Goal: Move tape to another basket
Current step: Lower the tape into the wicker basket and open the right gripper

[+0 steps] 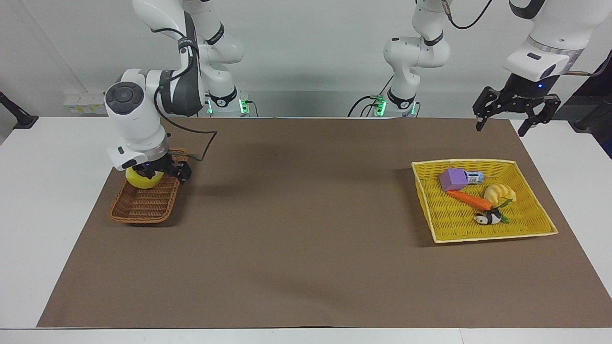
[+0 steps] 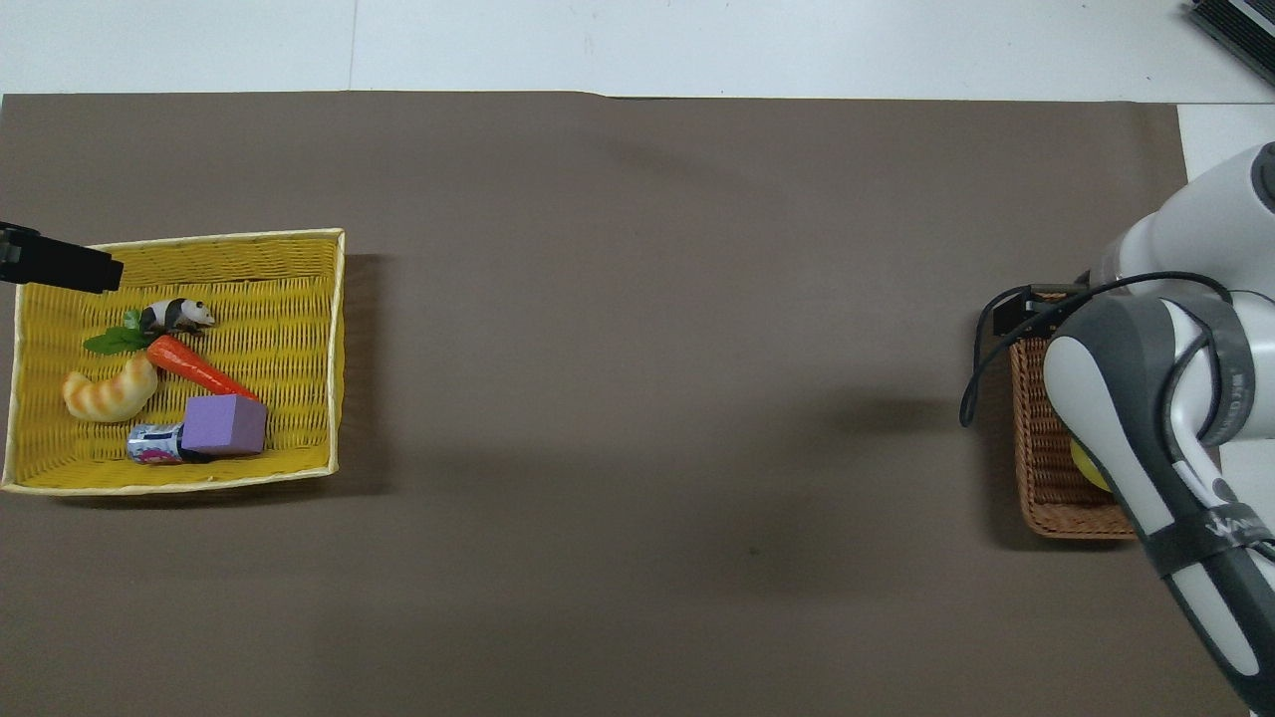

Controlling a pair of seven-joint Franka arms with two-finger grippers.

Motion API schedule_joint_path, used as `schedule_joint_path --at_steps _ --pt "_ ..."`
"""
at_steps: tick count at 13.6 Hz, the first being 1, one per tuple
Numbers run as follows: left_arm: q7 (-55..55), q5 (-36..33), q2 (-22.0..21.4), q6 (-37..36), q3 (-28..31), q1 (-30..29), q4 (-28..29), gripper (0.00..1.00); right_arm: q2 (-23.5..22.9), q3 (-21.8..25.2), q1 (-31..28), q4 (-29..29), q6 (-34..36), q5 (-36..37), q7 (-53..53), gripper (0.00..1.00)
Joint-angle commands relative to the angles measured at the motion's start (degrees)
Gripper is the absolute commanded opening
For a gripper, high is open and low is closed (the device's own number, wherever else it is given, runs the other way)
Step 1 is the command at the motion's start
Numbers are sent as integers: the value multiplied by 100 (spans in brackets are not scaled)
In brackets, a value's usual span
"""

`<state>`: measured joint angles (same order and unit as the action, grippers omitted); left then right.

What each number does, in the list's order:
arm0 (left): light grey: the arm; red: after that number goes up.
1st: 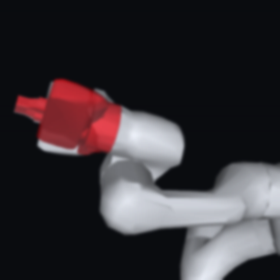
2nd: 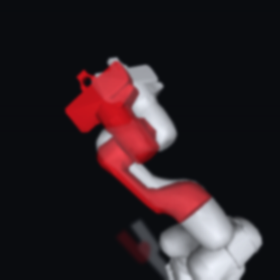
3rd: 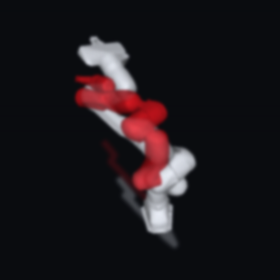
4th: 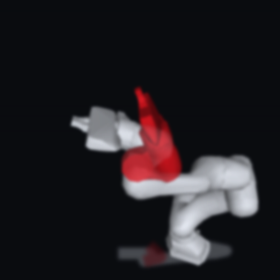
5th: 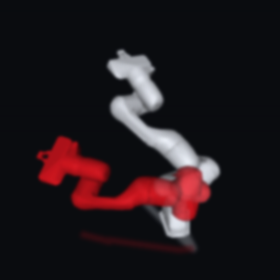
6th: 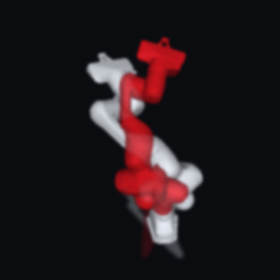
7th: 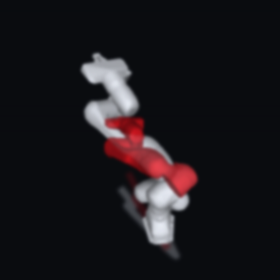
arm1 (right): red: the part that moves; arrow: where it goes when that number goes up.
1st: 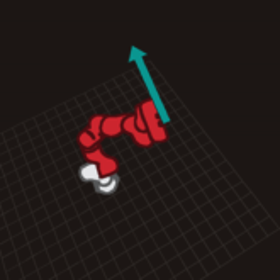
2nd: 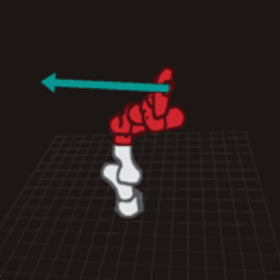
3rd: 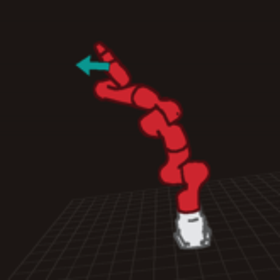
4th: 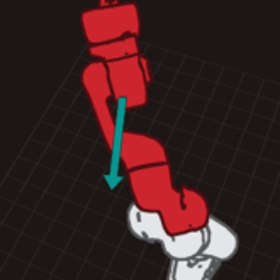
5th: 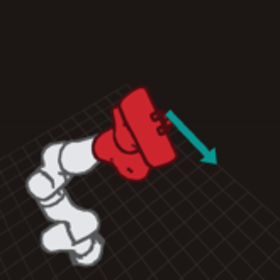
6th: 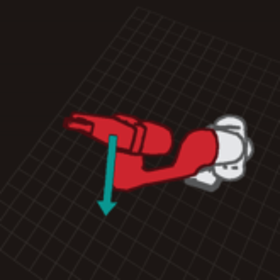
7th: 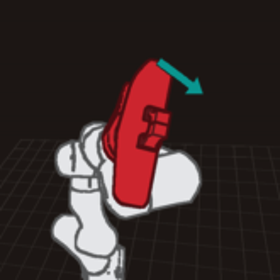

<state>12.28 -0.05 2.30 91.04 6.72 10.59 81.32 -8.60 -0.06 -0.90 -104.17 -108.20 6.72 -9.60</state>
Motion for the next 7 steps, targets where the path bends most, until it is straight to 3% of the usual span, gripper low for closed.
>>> schedule_joint_path --at_steps 1,7 --pt "64 -109 -1 -112 -39 -49 -90 100 -10 6 -42 282 62 -442 27 100" --pt "64 -109 -1 -112 -39 -40 -90 100 692 -3 -33 423 421 -602 686 100"
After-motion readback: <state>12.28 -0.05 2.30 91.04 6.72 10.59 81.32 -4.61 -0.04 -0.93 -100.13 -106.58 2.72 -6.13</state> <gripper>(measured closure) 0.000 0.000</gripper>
